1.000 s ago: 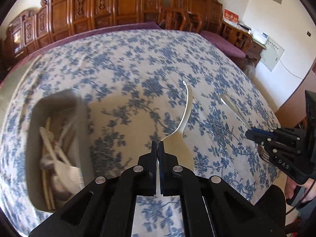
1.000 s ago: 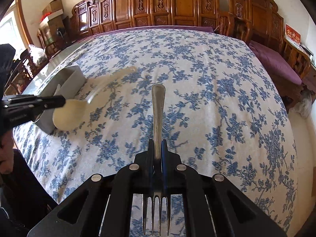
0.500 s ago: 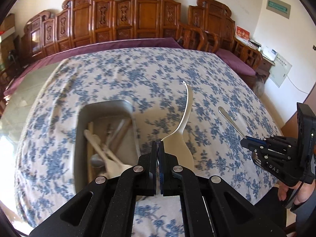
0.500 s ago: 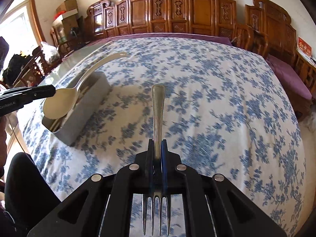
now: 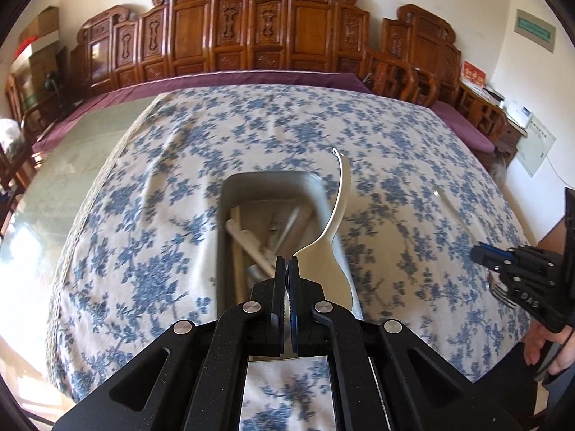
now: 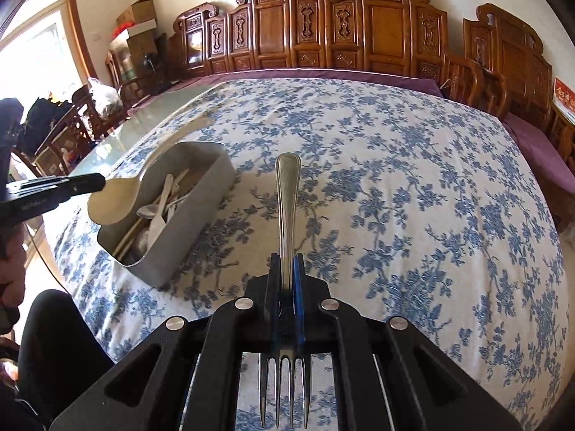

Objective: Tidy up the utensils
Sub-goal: 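Carry the white spoon into the tray and open the left tool while the right tool holds the fork, then lower the metal fork into the metal tray and open the right tool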

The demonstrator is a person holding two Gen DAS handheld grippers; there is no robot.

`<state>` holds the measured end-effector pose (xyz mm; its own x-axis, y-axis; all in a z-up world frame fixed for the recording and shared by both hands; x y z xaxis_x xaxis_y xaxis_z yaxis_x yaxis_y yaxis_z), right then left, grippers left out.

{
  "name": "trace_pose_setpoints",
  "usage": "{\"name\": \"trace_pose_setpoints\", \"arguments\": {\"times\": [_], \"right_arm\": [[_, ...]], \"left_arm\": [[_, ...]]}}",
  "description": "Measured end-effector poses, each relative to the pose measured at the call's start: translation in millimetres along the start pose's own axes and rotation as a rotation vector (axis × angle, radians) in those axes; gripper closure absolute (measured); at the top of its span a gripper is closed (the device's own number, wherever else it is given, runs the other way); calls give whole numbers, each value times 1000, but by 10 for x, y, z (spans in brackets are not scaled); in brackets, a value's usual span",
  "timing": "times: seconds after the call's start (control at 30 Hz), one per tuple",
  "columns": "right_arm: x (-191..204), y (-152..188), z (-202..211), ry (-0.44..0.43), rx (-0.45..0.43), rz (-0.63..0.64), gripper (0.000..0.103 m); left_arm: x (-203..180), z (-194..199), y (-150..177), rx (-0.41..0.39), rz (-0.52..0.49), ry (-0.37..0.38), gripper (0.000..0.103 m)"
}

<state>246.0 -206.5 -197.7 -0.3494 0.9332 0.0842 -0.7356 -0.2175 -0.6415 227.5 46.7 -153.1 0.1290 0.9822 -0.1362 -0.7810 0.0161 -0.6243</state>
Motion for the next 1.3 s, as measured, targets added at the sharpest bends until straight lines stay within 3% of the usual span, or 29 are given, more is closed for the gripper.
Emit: {"name": "trace_pose_setpoints", "arguments": {"times": [0.33, 0.77, 1.3], "right_arm": [[101, 16, -98, -18, 15, -6, 95], [228, -36, -139, -43, 19, 8, 95], [905, -390, -222, -124, -3, 72, 95]], "left_arm": [[264, -262, 103, 45, 30, -69, 102], [213, -508, 138, 120, 34, -49, 102], [464, 35, 45, 46, 13, -46, 102]]}}
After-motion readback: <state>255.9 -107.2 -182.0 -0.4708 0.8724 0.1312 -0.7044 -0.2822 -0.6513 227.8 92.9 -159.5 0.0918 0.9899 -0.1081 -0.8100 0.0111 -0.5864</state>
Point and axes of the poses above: each gripper's, at about its wrist camera, not at the fingertips, and z roughly against the way its jaws point, x to its left, y to its underside, the point moved 2 cm from there along -z, roughly the way its jaws point, and after that the axes turned 5 degrees about y, right-handed, at the moved point
